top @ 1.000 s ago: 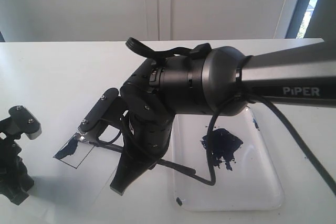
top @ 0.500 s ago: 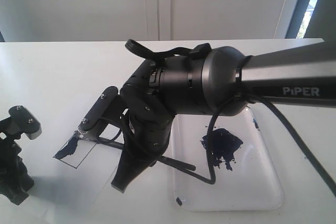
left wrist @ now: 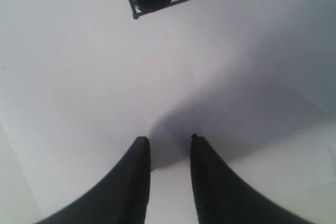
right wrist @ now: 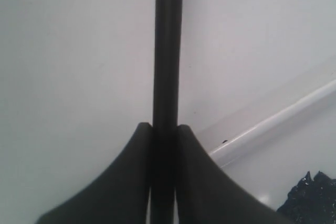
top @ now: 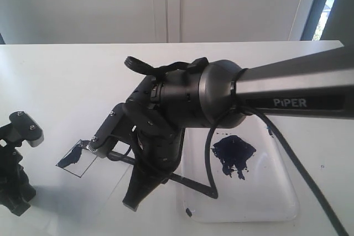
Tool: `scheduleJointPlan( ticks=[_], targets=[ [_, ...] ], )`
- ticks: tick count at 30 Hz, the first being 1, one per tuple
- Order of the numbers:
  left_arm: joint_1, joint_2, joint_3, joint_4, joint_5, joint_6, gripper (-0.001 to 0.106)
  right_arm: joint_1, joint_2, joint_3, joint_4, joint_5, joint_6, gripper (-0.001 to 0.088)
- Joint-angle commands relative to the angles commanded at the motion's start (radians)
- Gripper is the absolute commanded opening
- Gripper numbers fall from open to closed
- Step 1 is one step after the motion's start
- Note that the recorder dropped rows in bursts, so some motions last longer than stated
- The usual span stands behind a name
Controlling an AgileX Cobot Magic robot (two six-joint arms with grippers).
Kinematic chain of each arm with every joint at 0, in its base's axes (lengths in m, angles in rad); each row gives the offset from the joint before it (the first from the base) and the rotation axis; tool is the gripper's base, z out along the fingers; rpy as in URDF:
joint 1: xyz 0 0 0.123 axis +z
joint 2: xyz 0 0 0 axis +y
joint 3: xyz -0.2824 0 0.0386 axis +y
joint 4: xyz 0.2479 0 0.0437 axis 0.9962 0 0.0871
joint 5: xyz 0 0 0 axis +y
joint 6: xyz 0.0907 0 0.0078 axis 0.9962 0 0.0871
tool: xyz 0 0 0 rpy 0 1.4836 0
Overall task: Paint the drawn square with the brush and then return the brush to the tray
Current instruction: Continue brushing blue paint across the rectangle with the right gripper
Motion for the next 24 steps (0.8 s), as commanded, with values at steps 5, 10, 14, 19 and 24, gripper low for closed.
scheduleJointPlan(
  ticks=[5, 10, 14, 19, 24],
  targets=[
    [0.000, 0.000, 0.000, 0.000, -0.004, 0.000, 0.033, 0.000, 0.000, 0.000, 0.113, -0.005, -0.112, 0.0000],
    [0.000, 0.000, 0.000, -0.001, 0.000, 0.000, 0.033, 0.000, 0.000, 0.000, 0.162, -0.007, -0.131, 0.0000],
    [0.000, 0.000, 0.000, -0.001, 0.000, 0.000, 0.033, 0.000, 0.000, 0.000, 0.067, -0.022, -0.024, 0.0000],
    [0.000, 0.000, 0.000, -0.001, 0.000, 0.000, 0.033, 0.000, 0.000, 0.000, -0.016, 0.009, 0.031, 0.0000],
    [0.000, 0.000, 0.000, -0.001, -0.002, 0.000, 0.033, 0.000, 0.000, 0.000, -0.008, 0.075, 0.012, 0.0000]
  ],
)
